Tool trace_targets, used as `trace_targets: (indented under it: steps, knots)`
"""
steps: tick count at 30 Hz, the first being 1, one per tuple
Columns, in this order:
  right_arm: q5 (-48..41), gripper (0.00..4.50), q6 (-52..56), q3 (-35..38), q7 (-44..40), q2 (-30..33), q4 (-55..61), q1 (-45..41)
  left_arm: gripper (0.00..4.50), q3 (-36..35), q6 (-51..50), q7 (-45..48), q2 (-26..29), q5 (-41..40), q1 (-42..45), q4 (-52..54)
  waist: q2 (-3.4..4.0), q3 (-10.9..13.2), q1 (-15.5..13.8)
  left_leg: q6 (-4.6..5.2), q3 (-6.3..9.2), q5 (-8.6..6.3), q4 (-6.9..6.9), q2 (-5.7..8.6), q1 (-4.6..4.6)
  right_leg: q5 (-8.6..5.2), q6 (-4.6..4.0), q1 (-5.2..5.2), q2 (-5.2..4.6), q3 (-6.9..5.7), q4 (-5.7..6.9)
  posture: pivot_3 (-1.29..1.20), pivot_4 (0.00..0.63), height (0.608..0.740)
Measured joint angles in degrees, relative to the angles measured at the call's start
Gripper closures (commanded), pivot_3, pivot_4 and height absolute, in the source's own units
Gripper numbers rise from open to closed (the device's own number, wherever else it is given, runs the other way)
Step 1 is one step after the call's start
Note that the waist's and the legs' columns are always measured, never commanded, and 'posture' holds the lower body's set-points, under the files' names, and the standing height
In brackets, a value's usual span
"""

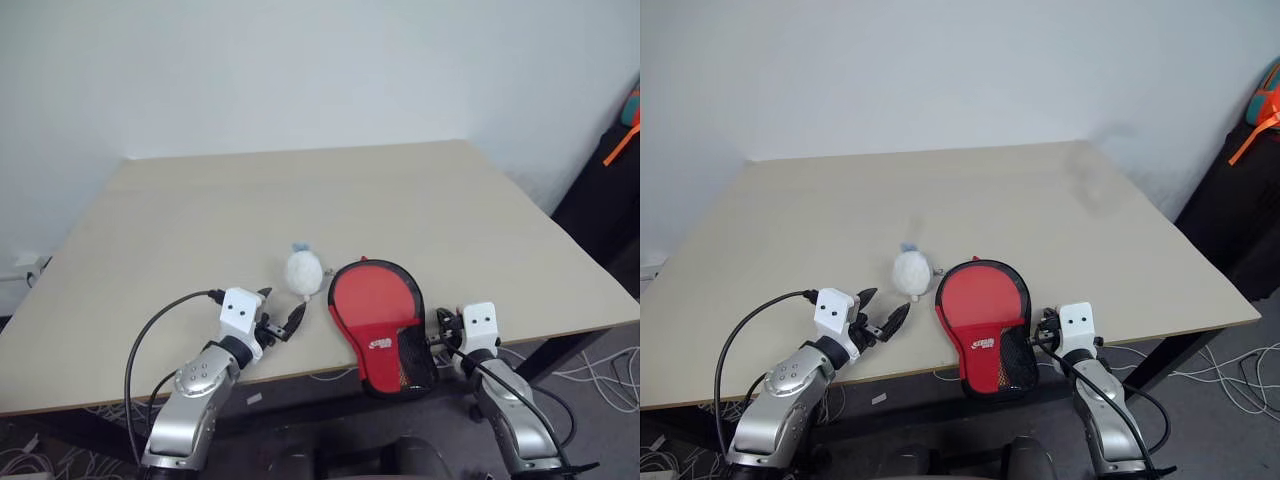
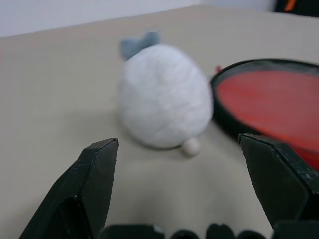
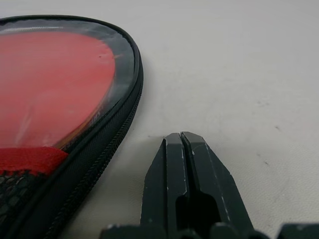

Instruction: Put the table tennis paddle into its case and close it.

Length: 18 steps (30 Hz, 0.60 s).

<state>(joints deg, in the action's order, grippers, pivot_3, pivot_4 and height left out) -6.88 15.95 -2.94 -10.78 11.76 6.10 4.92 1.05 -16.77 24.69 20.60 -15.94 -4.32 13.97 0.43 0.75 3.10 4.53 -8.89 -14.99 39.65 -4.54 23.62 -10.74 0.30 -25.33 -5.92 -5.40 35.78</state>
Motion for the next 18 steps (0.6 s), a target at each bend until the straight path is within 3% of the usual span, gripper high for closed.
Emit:
trace_targets:
  steps: [6, 8, 10, 12, 14, 16, 18]
  knots:
    - [-1.51, 4.5, 3.13, 0.03, -1.99, 0.6, -2.75, -4.22, 0.41, 0.01, -3.24, 5.53, 2.77, -4.02, 3.71, 0.36, 0.01, 0.11, 0.0, -0.01, -0.36, 0.0, -0.12, -0.23, 0.1, 0.05, -0.08, -0.21, -0.03, -0.04, -0.13, 0.0, 0.0, 0.724]
    - [-2.11, 4.5, 4.24, 0.06, -2.54, 0.71, -3.34, -5.16, 0.41, 0.04, -4.51, 7.62, 3.73, -5.56, 5.27, 0.51, -0.01, 0.14, -0.1, -0.11, -0.71, 0.07, -0.9, -0.31, 0.13, 0.13, -0.24, -0.15, -0.08, 0.04, 0.25, 0.0, 0.0, 0.724]
    - [-2.62, 4.5, 5.5, -0.05, -3.78, 0.84, -3.49, -6.11, 0.41, -0.01, -5.51, 9.52, 4.97, -7.0, 6.72, 0.94, -0.82, -0.01, -0.16, -0.43, -1.65, 0.26, -1.46, -0.22, -0.18, 0.09, -0.54, 0.17, -0.13, 0.27, 1.87, 0.0, 0.0, 0.724]
    - [-3.18, 4.5, 6.51, -0.44, -4.7, 0.86, -4.35, -7.77, 0.41, 0.03, -6.52, 11.25, 5.47, -8.06, 7.95, 1.27, -1.21, 0.32, -0.05, -0.63, -1.95, 0.38, -1.51, 0.15, -0.93, -0.16, -0.86, -0.24, -0.05, 0.99, 1.9, 0.0, 0.0, 0.724]
    - [-3.84, 4.5, 7.5, -0.57, -5.63, 0.9, -6.04, -10.3, 0.41, 0.43, -7.71, 13.42, 6.07, -9.86, 9.55, 1.82, -0.74, 0.76, -0.05, -0.64, -0.88, 0.38, -1.49, 0.64, -0.78, -0.16, -0.86, -0.12, 0.01, 0.06, 0.92, 0.0, 0.0, 0.724]
    - [-3.82, 4.5, 7.8, 0.48, -5.59, 1.65, -7.41, -13.77, 0.41, 0.61, -8.84, 15.3, 7.13, -11.24, 10.87, 2.18, 0.05, 1.04, -0.15, -0.65, 0.26, 0.39, -1.87, 0.42, 0.14, -0.13, -0.81, -0.06, 0.18, -1.14, -0.24, 0.0, 0.0, 0.724]
    - [-3.92, 4.5, 8.05, 1.91, -5.71, 2.6, -7.57, -16.98, 0.41, 0.59, -9.85, 17.06, 8.3, -12.42, 12.38, 2.25, 0.09, 1.07, -0.2, -0.83, 0.16, 0.53, -1.63, 0.35, -0.16, -0.07, -0.89, -0.18, -0.01, -1.3, -0.02, 0.0, 0.0, 0.724]
